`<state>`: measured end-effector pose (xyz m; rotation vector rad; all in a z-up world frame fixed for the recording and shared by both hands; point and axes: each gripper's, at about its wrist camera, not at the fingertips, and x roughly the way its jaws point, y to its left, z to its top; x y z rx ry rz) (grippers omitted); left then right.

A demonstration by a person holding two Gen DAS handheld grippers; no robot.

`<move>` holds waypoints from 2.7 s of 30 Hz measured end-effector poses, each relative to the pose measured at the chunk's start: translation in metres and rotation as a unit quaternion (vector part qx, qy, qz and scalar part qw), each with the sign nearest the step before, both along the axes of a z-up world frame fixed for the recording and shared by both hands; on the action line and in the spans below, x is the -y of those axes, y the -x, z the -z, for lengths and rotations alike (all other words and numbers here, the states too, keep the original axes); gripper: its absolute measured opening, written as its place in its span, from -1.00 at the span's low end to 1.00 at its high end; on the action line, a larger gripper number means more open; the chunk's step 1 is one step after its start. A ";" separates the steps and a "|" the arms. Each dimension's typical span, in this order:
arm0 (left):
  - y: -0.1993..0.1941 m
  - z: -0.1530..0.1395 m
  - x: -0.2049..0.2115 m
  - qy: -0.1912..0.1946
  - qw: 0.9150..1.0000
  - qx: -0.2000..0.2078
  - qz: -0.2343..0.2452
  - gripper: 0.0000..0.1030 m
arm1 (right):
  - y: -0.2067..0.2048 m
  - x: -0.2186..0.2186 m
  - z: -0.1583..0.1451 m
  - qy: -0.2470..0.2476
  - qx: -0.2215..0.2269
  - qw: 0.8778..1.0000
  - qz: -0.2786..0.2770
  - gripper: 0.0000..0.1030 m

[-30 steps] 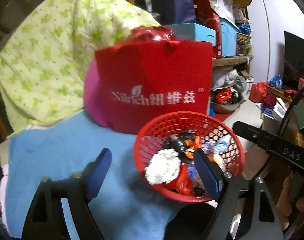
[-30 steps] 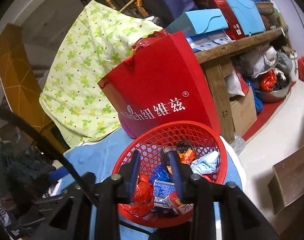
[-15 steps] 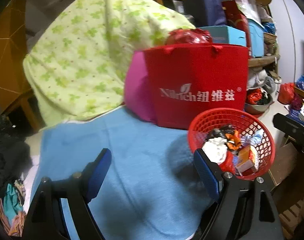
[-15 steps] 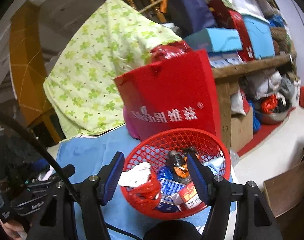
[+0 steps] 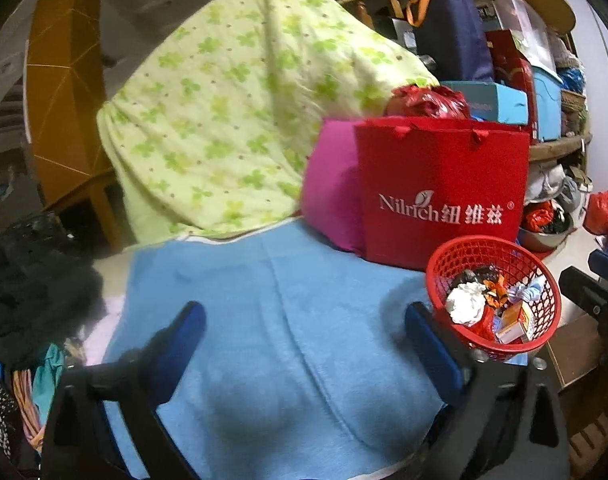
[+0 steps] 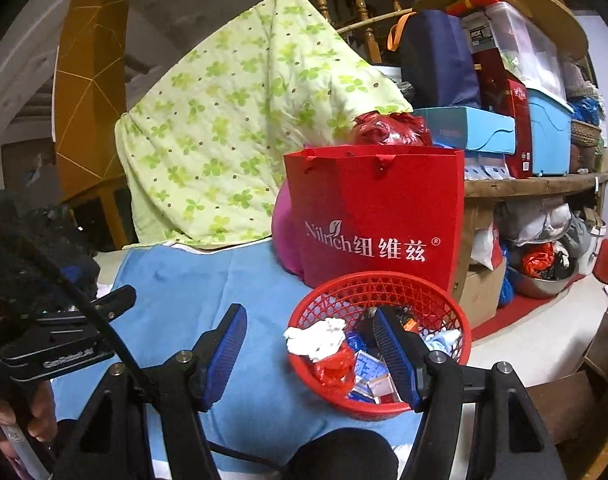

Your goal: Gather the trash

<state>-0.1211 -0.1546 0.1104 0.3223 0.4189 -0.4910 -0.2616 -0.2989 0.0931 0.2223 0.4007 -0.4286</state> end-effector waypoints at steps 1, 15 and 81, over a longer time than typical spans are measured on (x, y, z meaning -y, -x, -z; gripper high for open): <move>0.002 -0.002 -0.004 0.002 1.000 0.003 -0.003 0.94 | 0.000 -0.002 0.000 0.001 -0.002 1.000 0.002 0.35; 0.027 -0.011 -0.028 0.008 1.000 0.009 0.012 0.94 | 0.009 -0.024 -0.012 0.010 -0.010 1.000 0.003 0.36; 0.037 -0.002 0.017 -0.028 0.997 -0.003 0.069 0.94 | 0.026 0.019 -0.003 -0.018 -0.005 0.998 0.065 0.39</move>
